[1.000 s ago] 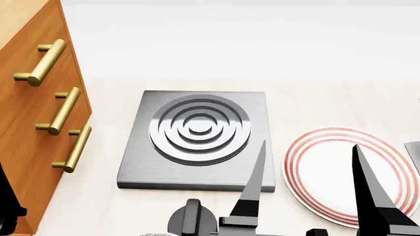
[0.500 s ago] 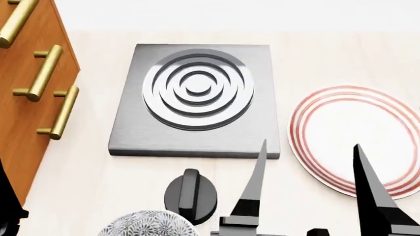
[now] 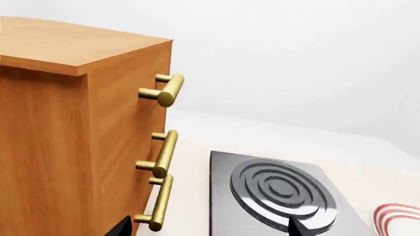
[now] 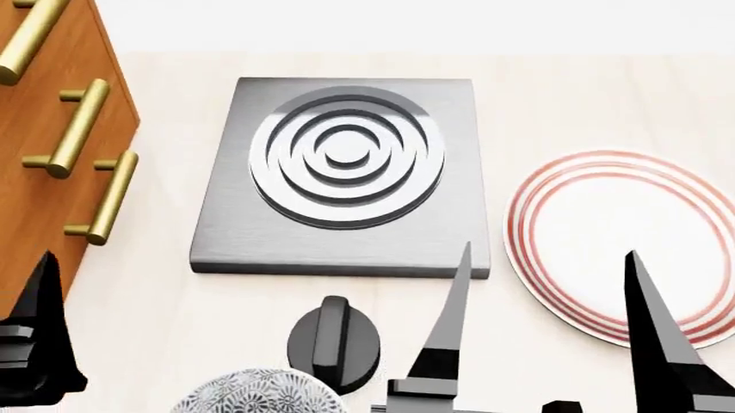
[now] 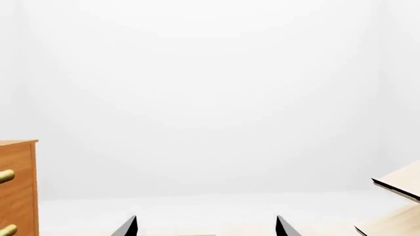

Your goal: Put the bowl on the top of the cabinet.

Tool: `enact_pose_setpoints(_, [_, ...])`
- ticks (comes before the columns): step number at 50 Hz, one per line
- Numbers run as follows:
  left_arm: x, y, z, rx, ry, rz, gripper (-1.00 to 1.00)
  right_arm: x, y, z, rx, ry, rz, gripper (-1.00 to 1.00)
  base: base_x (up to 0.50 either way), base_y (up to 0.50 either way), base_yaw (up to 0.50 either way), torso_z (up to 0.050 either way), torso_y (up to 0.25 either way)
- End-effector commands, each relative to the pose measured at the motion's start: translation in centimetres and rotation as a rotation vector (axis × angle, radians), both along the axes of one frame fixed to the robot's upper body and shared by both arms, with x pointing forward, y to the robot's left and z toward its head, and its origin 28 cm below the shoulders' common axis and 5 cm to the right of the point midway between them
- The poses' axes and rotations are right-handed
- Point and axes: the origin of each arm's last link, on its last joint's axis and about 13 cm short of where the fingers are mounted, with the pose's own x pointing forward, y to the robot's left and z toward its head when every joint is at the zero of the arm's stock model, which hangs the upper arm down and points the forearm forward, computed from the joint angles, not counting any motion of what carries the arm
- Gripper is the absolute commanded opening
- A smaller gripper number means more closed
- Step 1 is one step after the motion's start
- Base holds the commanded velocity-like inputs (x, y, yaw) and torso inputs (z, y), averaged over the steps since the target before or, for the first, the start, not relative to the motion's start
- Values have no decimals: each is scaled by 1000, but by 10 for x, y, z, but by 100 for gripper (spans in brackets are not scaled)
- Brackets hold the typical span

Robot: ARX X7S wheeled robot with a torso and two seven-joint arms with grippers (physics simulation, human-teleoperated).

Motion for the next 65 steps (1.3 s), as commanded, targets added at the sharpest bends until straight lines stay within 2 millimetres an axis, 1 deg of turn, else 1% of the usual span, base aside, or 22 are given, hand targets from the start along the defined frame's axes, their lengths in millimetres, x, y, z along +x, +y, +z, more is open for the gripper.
enact_pose_setpoints(1, [11, 11, 8, -70, 175, -74, 100, 2, -2, 1, -3, -15, -7, 100, 0, 0, 0, 0, 0])
enact_pose_setpoints(6, [12, 12, 9, -108, 261, -94, 100, 2, -2, 0, -4, -15, -5, 100, 0, 0, 0, 0, 0])
enact_pose_setpoints(12, [17, 16, 9, -120, 316, -96, 100, 2, -2, 1, -5, -15, -7, 100, 0, 0, 0, 0, 0])
enact_pose_setpoints(13, [16, 16, 9, -133, 349, -107, 100, 2, -2, 0, -4, -14, -5, 100, 0, 0, 0, 0, 0])
enact_pose_setpoints(20, [18, 18, 7, -170, 410, -119, 100, 2, -1, 0, -7, -11, -1, 100, 0, 0, 0, 0, 0])
enact_pose_setpoints(27, [17, 18, 8, -173, 441, -138, 100, 2, 0, 0, -10, -7, 1, 100, 0, 0, 0, 0, 0])
enact_pose_setpoints(47, [15, 16, -4, -121, 551, -174, 100, 3, 0, -1, -9, -3, 3, 100, 0, 0, 0, 0, 0])
enact_pose_setpoints(65, [12, 15, -13, -92, 606, -197, 100, 3, 0, -2, -10, 1, 5, 100, 0, 0, 0, 0, 0])
